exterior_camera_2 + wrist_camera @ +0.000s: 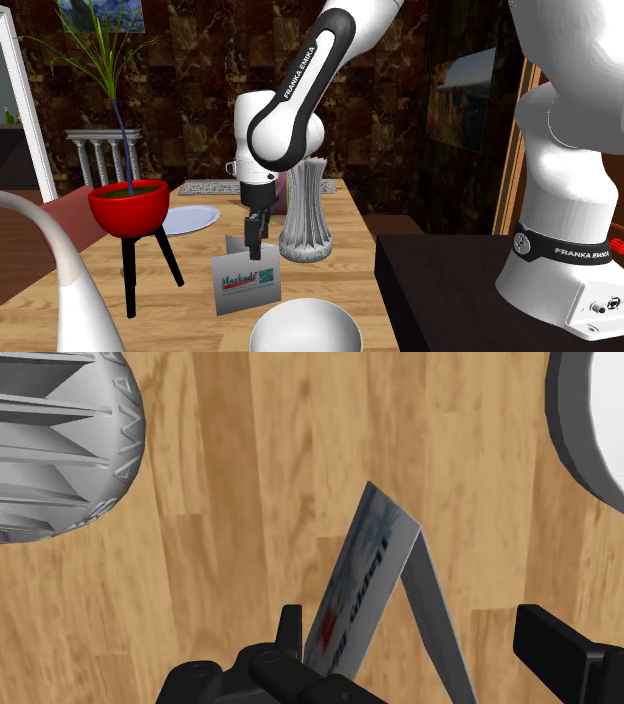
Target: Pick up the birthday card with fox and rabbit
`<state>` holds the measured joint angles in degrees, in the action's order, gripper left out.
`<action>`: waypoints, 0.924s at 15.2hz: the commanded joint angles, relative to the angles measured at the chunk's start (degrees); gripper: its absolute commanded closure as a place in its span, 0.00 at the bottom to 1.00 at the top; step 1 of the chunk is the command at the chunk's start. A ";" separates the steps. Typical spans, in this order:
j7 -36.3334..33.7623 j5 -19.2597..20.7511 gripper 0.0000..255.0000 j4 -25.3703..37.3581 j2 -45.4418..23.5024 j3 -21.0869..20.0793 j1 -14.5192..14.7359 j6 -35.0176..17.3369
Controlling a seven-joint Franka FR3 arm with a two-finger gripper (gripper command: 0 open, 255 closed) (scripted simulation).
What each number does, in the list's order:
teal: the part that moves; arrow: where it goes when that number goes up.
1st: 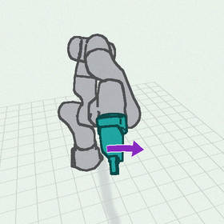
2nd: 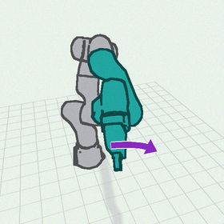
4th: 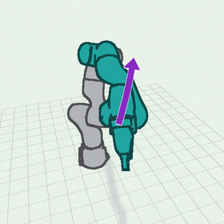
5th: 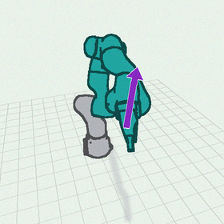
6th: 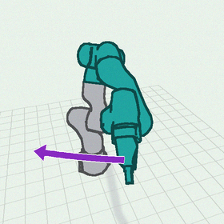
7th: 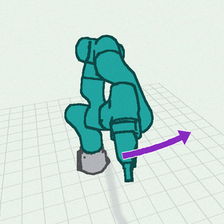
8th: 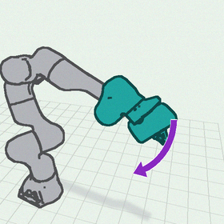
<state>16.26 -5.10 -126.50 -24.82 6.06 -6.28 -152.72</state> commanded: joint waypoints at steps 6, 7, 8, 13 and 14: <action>0.42 -0.64 1.00 0.30 -3.11 -0.58 -0.37 -2.84; 0.41 -0.64 1.00 0.35 -3.14 -0.58 -0.37 -2.81; 0.41 -0.64 1.00 0.35 -3.15 -0.58 -0.37 -2.82; 0.39 -0.63 1.00 0.37 -3.11 -0.57 -0.35 -2.77; 0.42 -0.64 1.00 0.37 -3.13 -0.58 -0.37 -2.78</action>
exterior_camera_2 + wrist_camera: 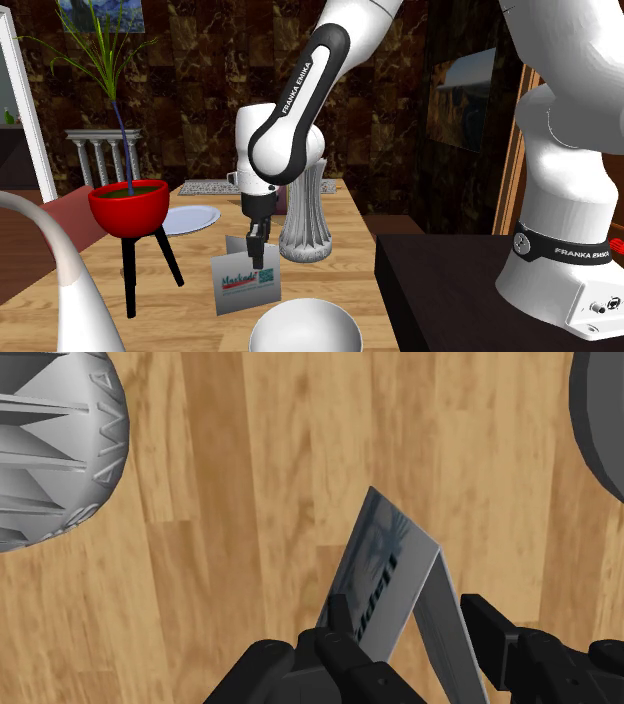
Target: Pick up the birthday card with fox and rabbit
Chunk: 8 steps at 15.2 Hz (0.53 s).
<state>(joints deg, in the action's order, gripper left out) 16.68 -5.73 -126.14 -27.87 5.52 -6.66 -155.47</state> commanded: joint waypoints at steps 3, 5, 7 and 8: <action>-0.12 0.21 1.00 -0.23 1.17 0.20 0.14 0.97; -0.32 0.49 1.00 -0.48 2.60 0.45 0.33 2.16; -0.52 0.78 1.00 -0.69 4.02 0.68 0.51 3.37; -0.63 0.93 1.00 -0.77 4.72 0.80 0.60 3.98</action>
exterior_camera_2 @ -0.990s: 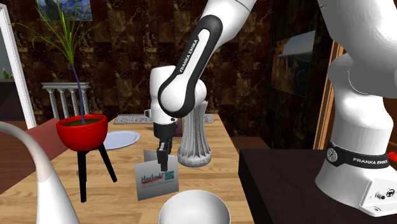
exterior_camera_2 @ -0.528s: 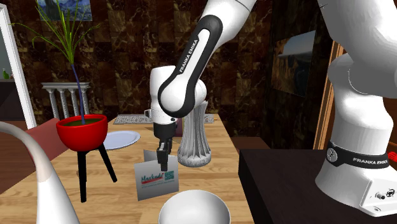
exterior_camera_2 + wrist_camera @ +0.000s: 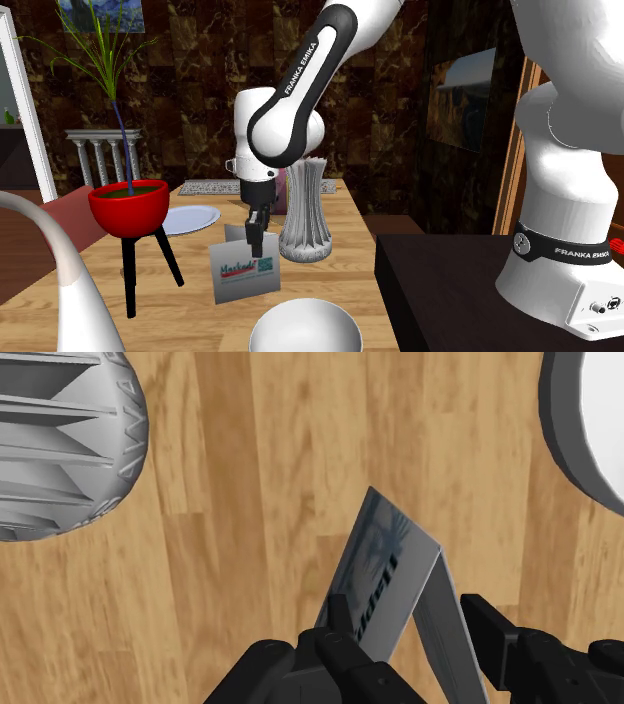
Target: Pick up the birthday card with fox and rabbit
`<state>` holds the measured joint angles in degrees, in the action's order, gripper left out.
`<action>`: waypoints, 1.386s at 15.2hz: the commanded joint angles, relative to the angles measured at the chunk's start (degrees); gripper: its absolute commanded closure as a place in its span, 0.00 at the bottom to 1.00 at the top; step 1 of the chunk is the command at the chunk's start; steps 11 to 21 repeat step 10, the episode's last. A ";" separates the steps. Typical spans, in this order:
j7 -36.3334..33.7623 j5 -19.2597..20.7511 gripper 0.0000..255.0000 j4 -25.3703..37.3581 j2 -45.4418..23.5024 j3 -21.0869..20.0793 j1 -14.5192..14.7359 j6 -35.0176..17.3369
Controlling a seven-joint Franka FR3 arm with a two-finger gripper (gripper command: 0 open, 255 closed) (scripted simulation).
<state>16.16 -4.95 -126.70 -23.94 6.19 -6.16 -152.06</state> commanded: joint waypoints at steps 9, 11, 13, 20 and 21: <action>-0.97 1.39 1.00 -0.45 6.27 0.91 0.66 5.77; -0.97 1.39 1.00 -0.45 6.26 0.91 0.66 5.77; -0.97 1.39 1.00 -0.45 6.26 0.91 0.66 5.77; -0.97 1.39 1.00 -0.45 6.26 0.91 0.66 5.77; -0.97 1.39 1.00 -0.45 6.26 0.91 0.66 5.77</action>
